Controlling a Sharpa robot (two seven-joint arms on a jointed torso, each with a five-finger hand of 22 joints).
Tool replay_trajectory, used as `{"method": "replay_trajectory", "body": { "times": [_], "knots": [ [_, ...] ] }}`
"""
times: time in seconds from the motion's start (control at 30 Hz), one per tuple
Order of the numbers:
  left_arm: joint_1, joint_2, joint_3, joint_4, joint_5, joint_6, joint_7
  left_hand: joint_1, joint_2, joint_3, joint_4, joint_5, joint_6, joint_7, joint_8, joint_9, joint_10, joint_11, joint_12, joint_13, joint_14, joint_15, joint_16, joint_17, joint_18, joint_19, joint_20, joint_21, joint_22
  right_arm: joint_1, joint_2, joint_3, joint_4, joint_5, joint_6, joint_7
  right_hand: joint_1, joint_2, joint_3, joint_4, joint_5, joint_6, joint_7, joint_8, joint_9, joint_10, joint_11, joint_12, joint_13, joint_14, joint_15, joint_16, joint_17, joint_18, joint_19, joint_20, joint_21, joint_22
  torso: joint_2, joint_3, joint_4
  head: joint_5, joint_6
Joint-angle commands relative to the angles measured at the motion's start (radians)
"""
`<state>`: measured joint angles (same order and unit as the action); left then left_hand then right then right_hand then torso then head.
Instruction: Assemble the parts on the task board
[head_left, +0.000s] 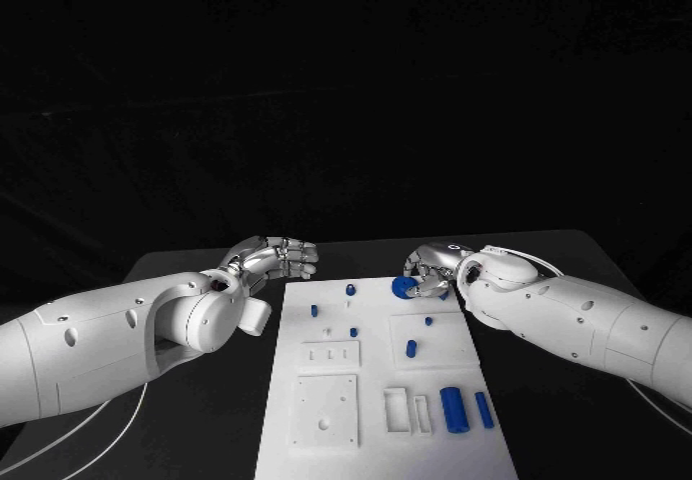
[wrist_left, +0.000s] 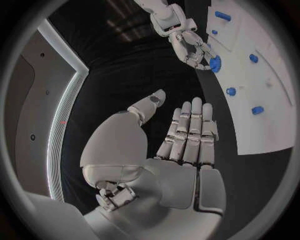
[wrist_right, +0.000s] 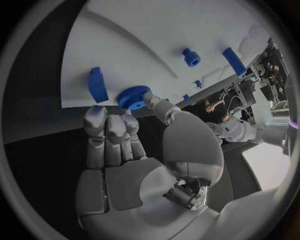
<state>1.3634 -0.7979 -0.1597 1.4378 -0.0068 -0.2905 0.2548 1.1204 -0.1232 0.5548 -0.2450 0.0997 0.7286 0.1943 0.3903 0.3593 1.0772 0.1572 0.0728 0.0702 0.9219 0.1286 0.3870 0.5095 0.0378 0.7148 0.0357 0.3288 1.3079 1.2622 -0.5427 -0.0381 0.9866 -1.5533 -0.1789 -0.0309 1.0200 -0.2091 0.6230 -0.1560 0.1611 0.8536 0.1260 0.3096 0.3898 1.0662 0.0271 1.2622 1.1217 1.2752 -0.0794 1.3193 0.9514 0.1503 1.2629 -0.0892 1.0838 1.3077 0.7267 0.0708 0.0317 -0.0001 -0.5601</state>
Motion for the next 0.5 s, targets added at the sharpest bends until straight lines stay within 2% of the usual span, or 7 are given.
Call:
{"method": "replay_trajectory", "body": {
  "times": [0.03, 0.23, 0.4, 0.5],
  "knots": [
    [0.001, 0.001, 0.001, 0.003, -0.001, 0.015, 0.006, -0.005, -0.003, 0.004, -0.001, 0.005, -0.005, 0.013, -0.007, 0.001, -0.005, 0.002, -0.006, -0.002, -0.003, 0.007, -0.007, 0.000, 0.010, -0.006, -0.001, 0.006, 0.022, -0.011, 0.003, -0.007, -0.002, 0.006, 0.074, -0.009, -0.012, 0.000, -0.016, -0.004, 0.012, 0.007, 0.017, -0.003, -0.001, -0.012, 0.002, -0.003, -0.001, 0.006, -0.001, -0.007, 0.003, 0.111, -0.006, 0.000, 0.003, 0.017, 0.001, 0.0004, -0.0002, 0.000, 0.000],
    [0.001, 0.000, 0.001, 0.003, -0.001, 0.015, 0.006, -0.005, -0.003, 0.004, -0.001, 0.005, -0.007, 0.013, -0.007, 0.001, -0.007, 0.003, -0.007, -0.002, -0.003, 0.007, -0.007, 0.000, 0.010, -0.006, -0.001, 0.006, 0.022, -0.011, 0.005, -0.007, 0.002, -0.012, 0.074, -0.019, -0.032, -0.003, -0.059, -0.015, 0.066, 0.002, 0.022, -0.004, 0.001, -0.017, 0.008, -0.002, -0.001, 0.007, 0.004, -0.010, 0.010, 0.111, -0.008, -0.003, 0.003, 0.016, 0.000, 0.0005, 0.0004, 0.001, -0.002],
    [0.001, -0.002, 0.001, 0.005, -0.001, 0.015, 0.005, -0.005, -0.004, 0.004, -0.001, 0.005, -0.008, 0.014, -0.008, 0.001, -0.008, 0.003, -0.007, -0.002, -0.003, 0.007, -0.007, 0.000, 0.010, -0.006, -0.001, 0.006, 0.022, -0.011, 0.006, -0.008, 0.006, -0.038, 0.059, -0.038, -0.035, 0.000, -0.070, -0.018, 0.074, 0.013, 0.021, 0.003, 0.004, -0.015, 0.007, 0.001, 0.001, 0.008, 0.004, -0.011, 0.013, 0.111, -0.008, -0.004, 0.003, 0.016, 0.001, 0.0007, -0.0006, 0.001, -0.003],
    [0.001, -0.002, 0.001, 0.005, -0.001, 0.014, 0.005, -0.005, -0.004, 0.004, -0.001, 0.005, -0.008, 0.014, -0.008, 0.001, -0.008, 0.003, -0.007, -0.002, -0.003, 0.007, -0.007, 0.000, 0.010, -0.006, -0.001, 0.006, 0.022, -0.011, 0.007, -0.008, 0.007, -0.048, 0.055, -0.043, -0.028, 0.006, -0.070, -0.023, 0.064, 0.037, 0.012, 0.016, 0.010, -0.011, -0.001, 0.002, 0.002, 0.009, -0.004, -0.013, 0.016, 0.111, -0.008, -0.005, 0.003, 0.015, 0.001, 0.0009, -0.0005, 0.001, -0.003]
  ]
}}
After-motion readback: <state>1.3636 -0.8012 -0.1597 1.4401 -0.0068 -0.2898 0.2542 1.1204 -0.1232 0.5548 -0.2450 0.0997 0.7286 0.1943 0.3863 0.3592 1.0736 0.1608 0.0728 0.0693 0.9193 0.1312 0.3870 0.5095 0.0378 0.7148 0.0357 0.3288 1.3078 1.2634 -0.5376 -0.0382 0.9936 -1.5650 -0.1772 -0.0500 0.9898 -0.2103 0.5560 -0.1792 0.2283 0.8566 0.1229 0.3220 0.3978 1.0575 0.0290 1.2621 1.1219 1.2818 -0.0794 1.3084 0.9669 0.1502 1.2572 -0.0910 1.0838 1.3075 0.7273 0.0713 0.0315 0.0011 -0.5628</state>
